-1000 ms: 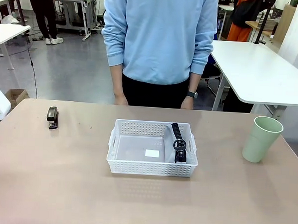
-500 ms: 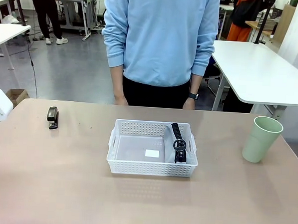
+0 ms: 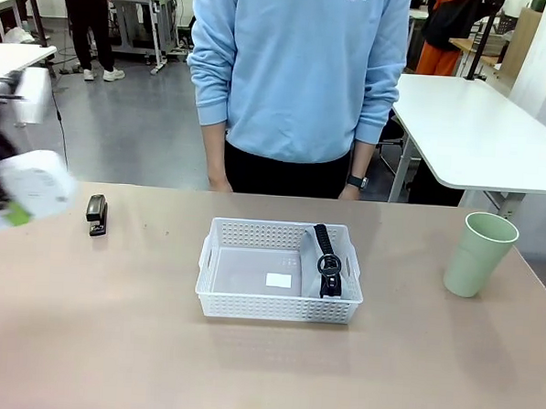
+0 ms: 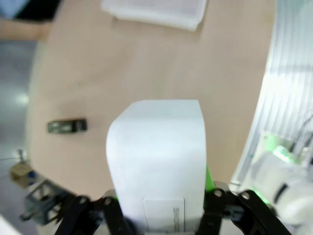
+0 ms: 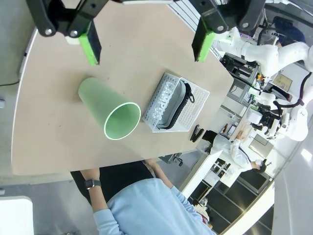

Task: Efficiently arrange items inside the basket to fit them all.
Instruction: Pick up the Digital clock and place it inside the Organizing basket.

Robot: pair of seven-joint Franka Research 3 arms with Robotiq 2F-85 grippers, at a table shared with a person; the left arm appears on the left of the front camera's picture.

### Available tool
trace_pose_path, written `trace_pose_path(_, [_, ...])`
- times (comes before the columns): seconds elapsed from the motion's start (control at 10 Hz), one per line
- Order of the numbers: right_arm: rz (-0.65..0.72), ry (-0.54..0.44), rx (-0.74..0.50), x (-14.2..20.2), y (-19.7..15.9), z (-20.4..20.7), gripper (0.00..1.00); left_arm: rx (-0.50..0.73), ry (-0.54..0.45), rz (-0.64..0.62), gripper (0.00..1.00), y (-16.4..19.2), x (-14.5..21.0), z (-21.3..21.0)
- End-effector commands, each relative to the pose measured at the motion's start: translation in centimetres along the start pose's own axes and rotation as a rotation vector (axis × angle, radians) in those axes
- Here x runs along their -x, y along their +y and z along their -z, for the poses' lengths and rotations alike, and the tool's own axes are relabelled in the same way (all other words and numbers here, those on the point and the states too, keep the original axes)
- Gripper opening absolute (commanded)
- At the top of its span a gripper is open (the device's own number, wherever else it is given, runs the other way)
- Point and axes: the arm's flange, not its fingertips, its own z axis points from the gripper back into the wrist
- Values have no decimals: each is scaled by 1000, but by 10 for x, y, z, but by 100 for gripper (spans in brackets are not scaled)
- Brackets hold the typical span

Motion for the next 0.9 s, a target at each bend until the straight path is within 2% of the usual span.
trace_pose_path(0.0, [-23, -23, -11, -2, -1, 0, 100, 8, 132, 62, 54, 22, -107, 9])
trace_pose_path(0.2, [-23, -23, -11, -2, -1, 0, 100, -11, 192, 108, 54, 10, -194, 39])
trace_pose_path(0.4, [-23, -23, -11, -2, -1, 0, 100, -46, 241, 136, 54, -7, -261, 86])
trace_pose_path(0.5, [-23, -23, -11, -2, -1, 0, 100, -16, 212, 153, 54, -5, -275, 100])
trace_pose_path(0.7, [-23, -23, -11, -2, -1, 0, 100, 25, 121, 129, 54, -1, -279, 113])
trace_pose_path(0.8, [-23, -23, -11, -2, -1, 0, 100, 8, 192, 166, 54, -10, -281, 119])
